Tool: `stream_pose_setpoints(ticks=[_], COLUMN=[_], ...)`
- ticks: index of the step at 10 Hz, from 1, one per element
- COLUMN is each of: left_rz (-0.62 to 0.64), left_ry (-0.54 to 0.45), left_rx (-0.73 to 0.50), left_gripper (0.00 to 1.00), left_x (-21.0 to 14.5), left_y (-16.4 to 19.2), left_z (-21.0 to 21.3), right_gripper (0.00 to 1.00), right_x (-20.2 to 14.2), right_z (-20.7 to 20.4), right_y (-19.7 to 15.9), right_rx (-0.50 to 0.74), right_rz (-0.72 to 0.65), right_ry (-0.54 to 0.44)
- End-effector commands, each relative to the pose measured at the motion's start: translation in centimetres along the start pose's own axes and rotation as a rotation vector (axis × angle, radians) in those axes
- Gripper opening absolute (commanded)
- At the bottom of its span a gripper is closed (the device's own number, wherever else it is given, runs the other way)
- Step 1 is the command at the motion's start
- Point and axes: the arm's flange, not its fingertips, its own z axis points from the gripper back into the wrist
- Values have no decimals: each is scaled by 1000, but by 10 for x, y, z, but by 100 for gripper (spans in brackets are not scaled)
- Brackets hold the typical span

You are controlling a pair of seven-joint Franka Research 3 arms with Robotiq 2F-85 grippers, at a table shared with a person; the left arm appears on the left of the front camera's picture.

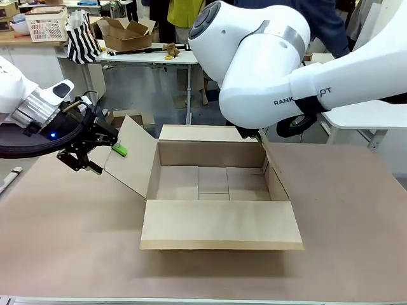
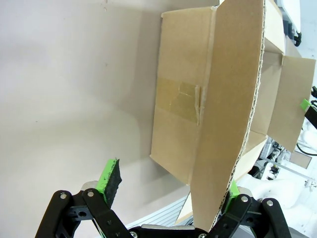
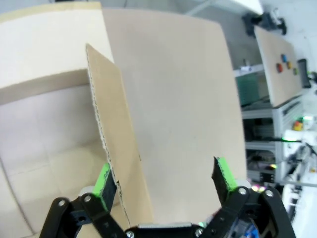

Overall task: Pack the gift set into the box.
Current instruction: Place both hands on the side flaps of the Package Box and spread them outward.

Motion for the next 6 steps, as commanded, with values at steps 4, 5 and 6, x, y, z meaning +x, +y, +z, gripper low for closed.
stream_pose_setpoints(ticks=[4,5,6], left_rz=[-4,-4,-4], left_ry=[6,6,6], left_rx=[3,3,3], left_gripper=[100,100,100], left_x=[-2,-2,-2], left_y=[0,0,0], left_z=[2,2,2], right_gripper=[100,100,100], right_x=[6,7,8], right_z=[-31,-40,-52], right_y=[-77,-94,-109], right_rx=[285,328,348], right_rz=[-56,-82,-112], right_ry=[169,192,196])
